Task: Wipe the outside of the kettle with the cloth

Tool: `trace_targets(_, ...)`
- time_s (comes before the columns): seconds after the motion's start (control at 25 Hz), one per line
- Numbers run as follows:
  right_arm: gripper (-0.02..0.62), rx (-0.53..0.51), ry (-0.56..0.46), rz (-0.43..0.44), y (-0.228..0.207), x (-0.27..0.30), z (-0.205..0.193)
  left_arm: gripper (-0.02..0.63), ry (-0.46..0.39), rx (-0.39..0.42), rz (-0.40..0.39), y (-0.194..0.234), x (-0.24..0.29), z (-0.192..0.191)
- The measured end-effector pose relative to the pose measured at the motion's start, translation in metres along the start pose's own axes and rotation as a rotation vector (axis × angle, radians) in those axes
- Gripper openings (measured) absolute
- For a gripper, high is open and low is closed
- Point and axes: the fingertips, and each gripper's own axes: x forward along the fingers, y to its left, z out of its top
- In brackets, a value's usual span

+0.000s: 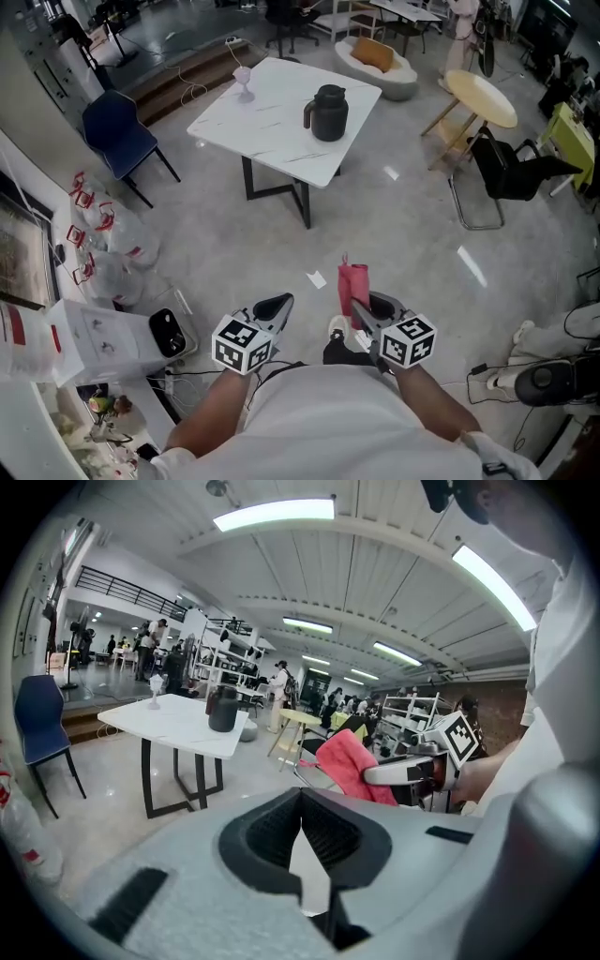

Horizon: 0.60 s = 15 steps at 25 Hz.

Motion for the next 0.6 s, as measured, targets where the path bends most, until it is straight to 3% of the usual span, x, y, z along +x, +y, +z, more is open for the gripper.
trace_targets(0.28,0.11,-0.031,-0.024,0.049,-0.064,0.031,0.07,0.0,-0.042,0.03,0.046,0.024,0.062,0.073)
trace_targets(0.6,0.11,-0.035,0.001,0.116,-0.122,0.058,0.098,0.0,0.005,-0.014,0.094,0.042,0.119,0.08)
